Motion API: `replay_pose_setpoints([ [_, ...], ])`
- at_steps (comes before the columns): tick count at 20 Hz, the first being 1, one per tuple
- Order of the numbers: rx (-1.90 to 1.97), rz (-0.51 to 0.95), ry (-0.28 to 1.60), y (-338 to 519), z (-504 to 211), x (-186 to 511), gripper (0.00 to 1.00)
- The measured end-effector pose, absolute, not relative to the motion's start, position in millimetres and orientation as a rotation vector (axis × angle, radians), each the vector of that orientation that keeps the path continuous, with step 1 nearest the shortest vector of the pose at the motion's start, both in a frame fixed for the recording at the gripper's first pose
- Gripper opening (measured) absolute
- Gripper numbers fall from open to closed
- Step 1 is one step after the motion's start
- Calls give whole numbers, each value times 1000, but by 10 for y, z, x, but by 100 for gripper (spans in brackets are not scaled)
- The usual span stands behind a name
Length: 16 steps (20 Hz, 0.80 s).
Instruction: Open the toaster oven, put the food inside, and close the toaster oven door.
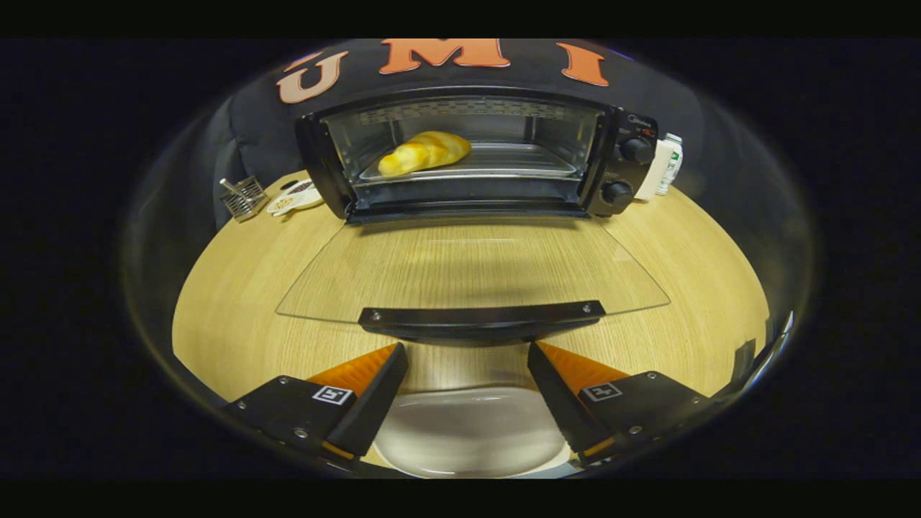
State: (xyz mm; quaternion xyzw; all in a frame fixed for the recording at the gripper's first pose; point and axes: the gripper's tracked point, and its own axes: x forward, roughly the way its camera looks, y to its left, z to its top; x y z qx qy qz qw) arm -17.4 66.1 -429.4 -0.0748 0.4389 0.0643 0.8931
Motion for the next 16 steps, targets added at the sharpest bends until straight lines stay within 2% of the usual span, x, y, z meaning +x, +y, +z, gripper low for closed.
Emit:
replay_pose_setpoints([
  [16,-60,121,659,871,-3163,584,100],
])
